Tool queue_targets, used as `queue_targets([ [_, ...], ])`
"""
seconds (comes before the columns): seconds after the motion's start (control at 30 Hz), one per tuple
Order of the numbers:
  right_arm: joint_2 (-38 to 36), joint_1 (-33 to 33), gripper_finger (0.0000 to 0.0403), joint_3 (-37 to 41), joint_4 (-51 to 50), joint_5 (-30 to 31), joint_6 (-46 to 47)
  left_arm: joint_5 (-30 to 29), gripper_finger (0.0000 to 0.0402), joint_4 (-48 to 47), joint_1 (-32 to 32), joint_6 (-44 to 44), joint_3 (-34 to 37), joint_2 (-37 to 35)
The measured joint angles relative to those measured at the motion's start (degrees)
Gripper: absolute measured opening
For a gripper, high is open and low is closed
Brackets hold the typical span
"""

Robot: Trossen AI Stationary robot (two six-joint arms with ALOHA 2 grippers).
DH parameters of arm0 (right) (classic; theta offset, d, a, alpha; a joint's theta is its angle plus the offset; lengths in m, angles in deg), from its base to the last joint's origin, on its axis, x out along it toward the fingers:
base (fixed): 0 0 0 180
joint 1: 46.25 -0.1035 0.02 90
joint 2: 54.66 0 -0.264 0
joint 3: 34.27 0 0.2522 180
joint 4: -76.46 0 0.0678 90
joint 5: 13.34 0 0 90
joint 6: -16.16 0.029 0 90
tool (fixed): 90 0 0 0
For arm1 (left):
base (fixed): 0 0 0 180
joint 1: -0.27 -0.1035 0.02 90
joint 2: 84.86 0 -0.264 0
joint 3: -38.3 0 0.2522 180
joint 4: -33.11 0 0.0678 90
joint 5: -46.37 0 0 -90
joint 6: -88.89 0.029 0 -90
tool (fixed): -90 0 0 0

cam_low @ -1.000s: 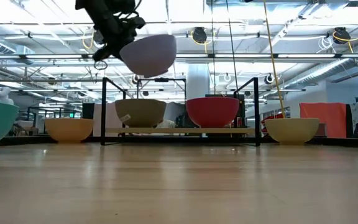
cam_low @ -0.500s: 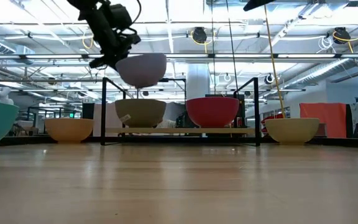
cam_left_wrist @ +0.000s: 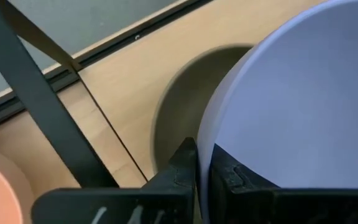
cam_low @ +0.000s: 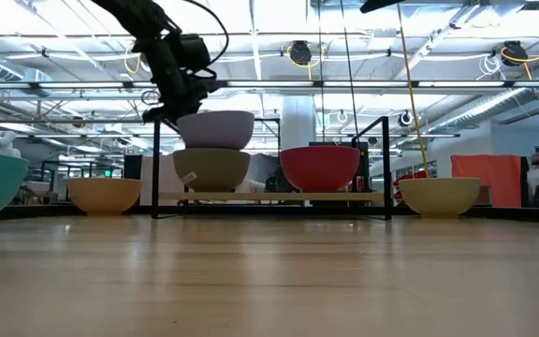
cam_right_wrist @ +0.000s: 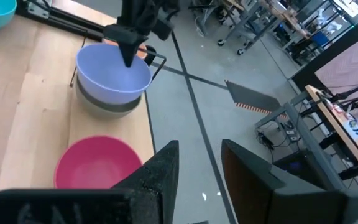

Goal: Place and stack bowls onto a shelf
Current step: Stack the purple bowl on top of the gray bowl on the shelf

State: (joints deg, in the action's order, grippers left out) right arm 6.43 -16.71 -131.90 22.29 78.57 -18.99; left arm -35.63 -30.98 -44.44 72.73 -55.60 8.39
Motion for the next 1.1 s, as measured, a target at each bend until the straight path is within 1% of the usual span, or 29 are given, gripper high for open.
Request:
queue_targets([
  [0.13, 0.01, 0.0, 0.0115, 0.0, -0.06, 0.0, 0.0, -0.57, 0.0031, -0.61, 0.04, 1.69, 0.0, 0.52],
  [0.27, 0.01, 0.0, 0.0115, 0.0, -0.06, 0.0, 0.0, -2.25, 0.004, 0.03, 0.3, 2.85, 0.0, 0.55],
  [0.57, 0.0, 0.0, 0.0115, 0.0, -0.08, 0.0, 0.0, -2.13, 0.0045, 0.56, -0.28, -0.37, 0.0, 0.55],
  [0.73, 0.01, 0.0, 0.0115, 0.0, -0.08, 0.02, 0.33, 1.56, 0.0046, 0.21, -0.28, -0.81, 0.0, 0.55],
  [1.1, 0.01, 0.0, 0.0115, 0.0, -0.08, 0.04, 1.51, 1.49, 0.0046, -0.68, -0.28, -0.47, 0.02, 0.55],
])
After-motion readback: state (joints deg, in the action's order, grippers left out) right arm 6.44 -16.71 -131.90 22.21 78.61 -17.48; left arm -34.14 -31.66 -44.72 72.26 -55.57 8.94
